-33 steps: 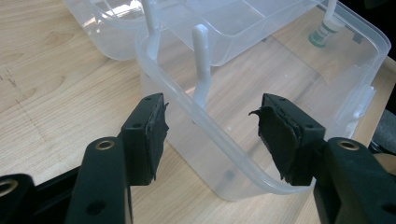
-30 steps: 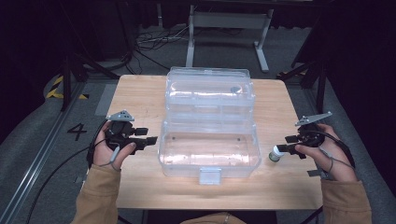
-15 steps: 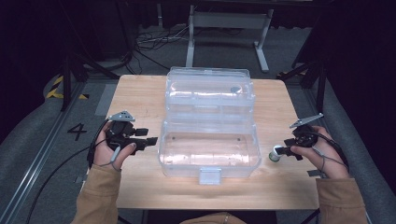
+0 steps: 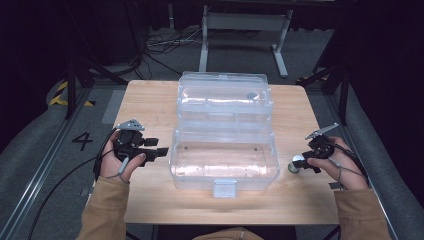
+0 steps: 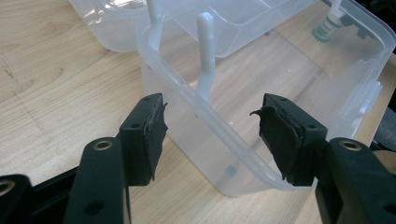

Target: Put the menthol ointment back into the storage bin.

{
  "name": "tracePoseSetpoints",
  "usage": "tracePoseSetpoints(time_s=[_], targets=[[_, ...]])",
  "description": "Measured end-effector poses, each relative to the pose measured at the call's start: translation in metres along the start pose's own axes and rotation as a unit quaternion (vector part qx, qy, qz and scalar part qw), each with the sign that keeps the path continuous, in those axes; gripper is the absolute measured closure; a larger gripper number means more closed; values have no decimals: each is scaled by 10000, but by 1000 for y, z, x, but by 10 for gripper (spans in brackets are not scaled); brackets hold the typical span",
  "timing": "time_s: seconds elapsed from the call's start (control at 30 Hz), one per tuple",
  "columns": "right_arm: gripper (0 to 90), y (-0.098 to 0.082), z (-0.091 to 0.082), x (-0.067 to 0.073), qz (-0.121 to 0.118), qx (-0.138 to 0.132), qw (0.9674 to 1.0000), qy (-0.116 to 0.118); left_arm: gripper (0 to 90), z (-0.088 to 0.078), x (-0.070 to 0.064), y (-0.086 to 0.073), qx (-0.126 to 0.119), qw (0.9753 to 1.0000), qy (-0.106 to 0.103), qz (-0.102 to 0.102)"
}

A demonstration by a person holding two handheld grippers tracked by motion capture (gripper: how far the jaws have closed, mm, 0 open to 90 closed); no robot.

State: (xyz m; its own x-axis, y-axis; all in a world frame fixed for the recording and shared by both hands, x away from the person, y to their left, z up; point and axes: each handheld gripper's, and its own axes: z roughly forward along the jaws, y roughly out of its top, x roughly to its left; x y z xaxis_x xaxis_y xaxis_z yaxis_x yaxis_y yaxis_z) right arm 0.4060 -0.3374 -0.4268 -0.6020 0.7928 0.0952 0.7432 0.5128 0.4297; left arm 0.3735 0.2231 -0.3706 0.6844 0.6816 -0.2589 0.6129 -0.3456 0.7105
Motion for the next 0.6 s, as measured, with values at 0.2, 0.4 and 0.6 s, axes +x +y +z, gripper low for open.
tracePoseSetpoints(time_s=[0.2, 0.4, 0.6], targets=[[393, 1, 6, 0, -90, 96, 9999, 60, 405, 0, 0, -1, 26, 10000, 4, -22], [470, 1, 8, 1, -245, 189, 9995, 113, 405, 0, 0, -1, 38, 10000, 15, -34], [503, 2, 8, 2, -274, 259, 9993, 49, 405, 0, 0, -1, 29, 10000, 16, -38]])
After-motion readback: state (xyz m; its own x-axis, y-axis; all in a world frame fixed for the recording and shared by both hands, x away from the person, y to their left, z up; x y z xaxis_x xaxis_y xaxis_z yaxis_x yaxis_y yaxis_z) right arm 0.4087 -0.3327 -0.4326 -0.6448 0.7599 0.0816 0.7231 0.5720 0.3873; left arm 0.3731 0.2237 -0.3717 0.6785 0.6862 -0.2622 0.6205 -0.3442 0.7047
